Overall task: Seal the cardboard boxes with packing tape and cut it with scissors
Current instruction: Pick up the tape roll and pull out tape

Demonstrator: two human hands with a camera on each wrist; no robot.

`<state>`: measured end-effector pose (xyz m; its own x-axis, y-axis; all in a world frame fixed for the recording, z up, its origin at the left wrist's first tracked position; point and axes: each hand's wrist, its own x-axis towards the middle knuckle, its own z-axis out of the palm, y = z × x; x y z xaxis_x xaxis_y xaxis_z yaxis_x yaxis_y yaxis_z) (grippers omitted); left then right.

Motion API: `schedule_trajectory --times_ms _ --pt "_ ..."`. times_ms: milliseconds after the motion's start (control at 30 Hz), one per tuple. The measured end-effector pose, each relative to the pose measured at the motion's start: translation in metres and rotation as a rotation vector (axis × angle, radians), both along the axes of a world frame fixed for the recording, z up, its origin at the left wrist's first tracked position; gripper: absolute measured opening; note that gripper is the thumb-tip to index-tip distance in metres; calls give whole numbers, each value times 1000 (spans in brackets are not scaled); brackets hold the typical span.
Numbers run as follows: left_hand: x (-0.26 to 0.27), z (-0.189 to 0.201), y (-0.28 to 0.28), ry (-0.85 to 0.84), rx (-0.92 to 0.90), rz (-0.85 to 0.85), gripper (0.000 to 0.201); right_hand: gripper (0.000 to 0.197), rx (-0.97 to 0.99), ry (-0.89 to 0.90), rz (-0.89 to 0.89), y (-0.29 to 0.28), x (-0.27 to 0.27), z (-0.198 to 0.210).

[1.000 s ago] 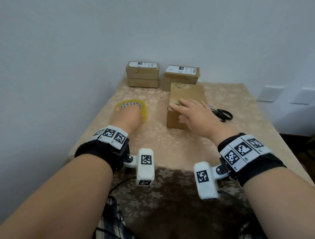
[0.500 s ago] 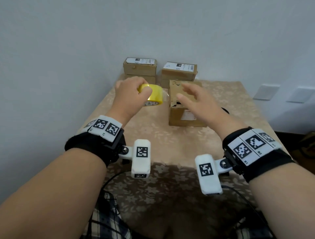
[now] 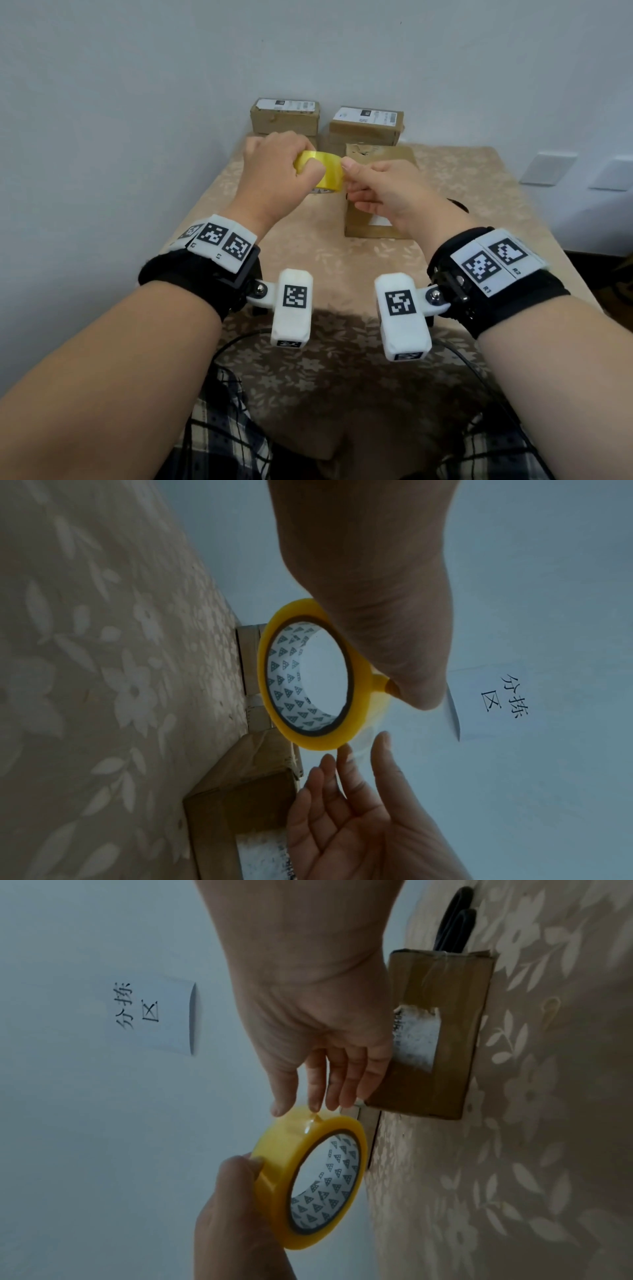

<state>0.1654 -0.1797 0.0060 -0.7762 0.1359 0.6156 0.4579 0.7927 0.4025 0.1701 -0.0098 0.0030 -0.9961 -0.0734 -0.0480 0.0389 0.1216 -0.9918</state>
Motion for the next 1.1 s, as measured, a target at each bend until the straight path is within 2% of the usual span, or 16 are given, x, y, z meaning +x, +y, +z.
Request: schedule_trajectory --times_ms 133,433,733,867,967,1033,1100 --pt "0 0 1 20 -69 3 50 23 -73 -55 6 -4 1 3" --pt "2 2 0 22 -168 23 57 10 -99 -56 46 -3 0 9" --pt "3 2 0 1 -285 -4 55 11 117 4 69 1 -2 11" --pt "0 3 -4 -71 -234 -75 56 13 104 64 62 -1 -3 10" --pt "-2 4 -8 -148 -109 -154 42 16 97 138 -18 -3 -4 9" --pt "-4 4 -6 -166 -68 -107 34 17 89 151 -64 -5 -5 7" --pt "-5 4 -5 -187 -5 -24 35 17 84 156 -100 -7 -7 4"
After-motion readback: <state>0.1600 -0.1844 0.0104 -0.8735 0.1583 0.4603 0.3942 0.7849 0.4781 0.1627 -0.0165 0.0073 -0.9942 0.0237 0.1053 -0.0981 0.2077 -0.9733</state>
